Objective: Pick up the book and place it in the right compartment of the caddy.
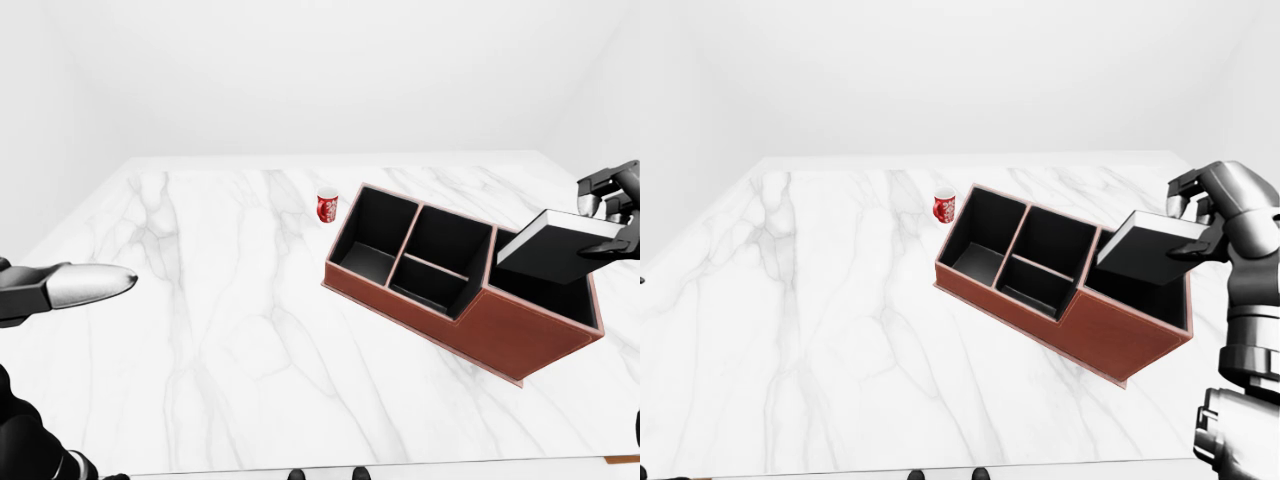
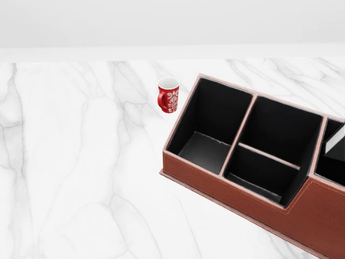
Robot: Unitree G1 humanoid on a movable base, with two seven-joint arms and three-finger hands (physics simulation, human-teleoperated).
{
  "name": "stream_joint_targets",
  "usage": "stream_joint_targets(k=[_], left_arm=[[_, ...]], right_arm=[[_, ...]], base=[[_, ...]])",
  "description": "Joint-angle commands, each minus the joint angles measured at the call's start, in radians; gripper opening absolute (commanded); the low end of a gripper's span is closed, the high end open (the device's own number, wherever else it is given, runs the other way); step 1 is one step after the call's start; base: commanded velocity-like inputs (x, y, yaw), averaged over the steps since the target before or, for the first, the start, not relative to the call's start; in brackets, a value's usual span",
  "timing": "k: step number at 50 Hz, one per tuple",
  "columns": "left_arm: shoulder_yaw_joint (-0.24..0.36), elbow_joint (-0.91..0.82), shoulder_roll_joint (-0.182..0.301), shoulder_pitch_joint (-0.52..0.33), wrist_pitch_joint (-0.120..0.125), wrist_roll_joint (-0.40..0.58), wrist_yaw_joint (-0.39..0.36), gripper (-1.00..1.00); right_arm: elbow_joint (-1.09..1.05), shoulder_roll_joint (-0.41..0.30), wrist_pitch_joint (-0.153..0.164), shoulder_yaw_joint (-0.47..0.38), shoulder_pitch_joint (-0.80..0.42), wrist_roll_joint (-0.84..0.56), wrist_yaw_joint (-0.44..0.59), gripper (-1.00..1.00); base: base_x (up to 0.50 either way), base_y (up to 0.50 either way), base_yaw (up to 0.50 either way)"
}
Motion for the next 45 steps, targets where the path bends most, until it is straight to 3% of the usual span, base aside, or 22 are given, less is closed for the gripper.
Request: stream_joint_targets(k=[1,45], left_arm=[[0.0,-0.006,-0.005,0.001,0.0,0.007,-0.005,1.0],[-0.009,-0.007,-0.011,-0.001,0.0,0.026,-0.013,1.0]], right_arm=[[0.01,-0.005,-0.011,-0.016,-0.012,-0.003,-0.027,-1.0],[0.069,0.025,-0.013,0.003,0.004,-0.01,-0.074,-1.0]], base=[[0.0,0.0,0.0],[0.0,0.0,0.0]])
